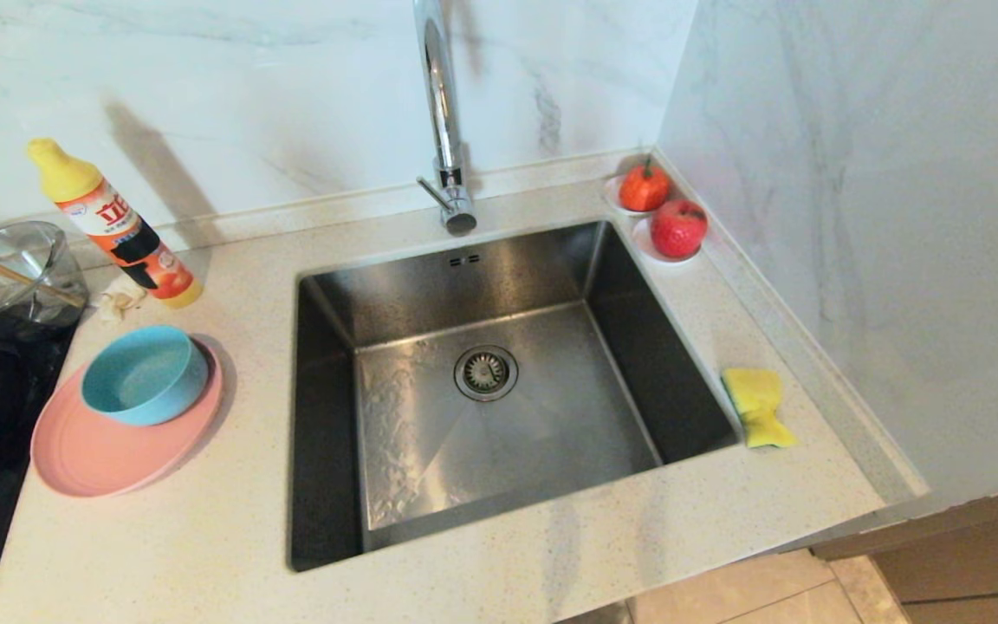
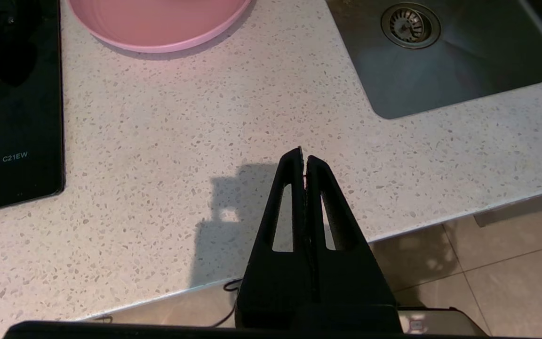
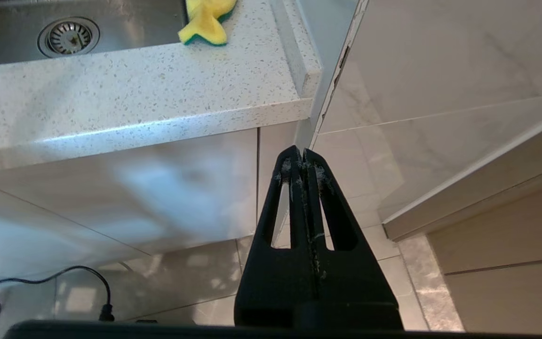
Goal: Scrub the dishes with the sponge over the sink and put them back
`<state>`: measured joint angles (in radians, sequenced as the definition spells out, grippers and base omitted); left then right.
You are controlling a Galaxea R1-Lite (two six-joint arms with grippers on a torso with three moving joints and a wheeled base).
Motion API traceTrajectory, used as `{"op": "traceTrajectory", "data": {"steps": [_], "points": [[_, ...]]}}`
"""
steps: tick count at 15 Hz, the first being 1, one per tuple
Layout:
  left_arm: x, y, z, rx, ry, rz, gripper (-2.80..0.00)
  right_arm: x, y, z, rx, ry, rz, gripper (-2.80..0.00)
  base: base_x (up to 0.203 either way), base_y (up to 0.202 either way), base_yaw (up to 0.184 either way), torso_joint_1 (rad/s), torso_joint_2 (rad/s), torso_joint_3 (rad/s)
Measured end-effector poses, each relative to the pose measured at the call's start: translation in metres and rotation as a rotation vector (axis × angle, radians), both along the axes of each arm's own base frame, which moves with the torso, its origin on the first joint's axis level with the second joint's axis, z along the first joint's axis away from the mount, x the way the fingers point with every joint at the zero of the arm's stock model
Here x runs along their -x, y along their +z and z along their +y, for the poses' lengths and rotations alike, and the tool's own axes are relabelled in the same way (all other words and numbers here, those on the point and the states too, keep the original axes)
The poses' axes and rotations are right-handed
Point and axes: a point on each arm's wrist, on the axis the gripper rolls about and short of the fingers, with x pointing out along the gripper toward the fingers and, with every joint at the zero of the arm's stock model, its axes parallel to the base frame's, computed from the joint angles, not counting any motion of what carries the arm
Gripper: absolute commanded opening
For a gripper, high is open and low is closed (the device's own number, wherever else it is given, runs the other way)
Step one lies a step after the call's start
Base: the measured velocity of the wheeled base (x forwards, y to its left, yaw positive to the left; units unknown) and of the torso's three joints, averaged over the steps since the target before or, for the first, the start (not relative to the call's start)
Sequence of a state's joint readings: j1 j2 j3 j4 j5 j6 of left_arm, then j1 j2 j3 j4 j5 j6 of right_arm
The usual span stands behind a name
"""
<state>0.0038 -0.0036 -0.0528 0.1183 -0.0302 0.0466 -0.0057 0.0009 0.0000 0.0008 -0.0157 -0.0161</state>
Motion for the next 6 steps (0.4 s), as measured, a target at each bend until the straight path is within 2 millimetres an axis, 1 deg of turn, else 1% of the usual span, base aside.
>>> {"op": "traceTrajectory", "data": {"steps": [2, 6], "points": [[0.0000, -0.0002, 0.0000, 0.003, 0.000, 0.001, -2.80, -0.0001, 0.0001, 0.0000, -0.032, -0.001, -0.001, -2.80, 0.000, 0.000, 0.000, 0.000, 0.00, 0.000], [0.0000, -0.0002, 0.0000, 0.004, 0.000, 0.001, -2.80, -0.0001, 0.0002, -0.0001, -0.035, 0.000, -0.002, -2.80, 0.000, 0.000, 0.000, 0.000, 0.00, 0.000]]}}
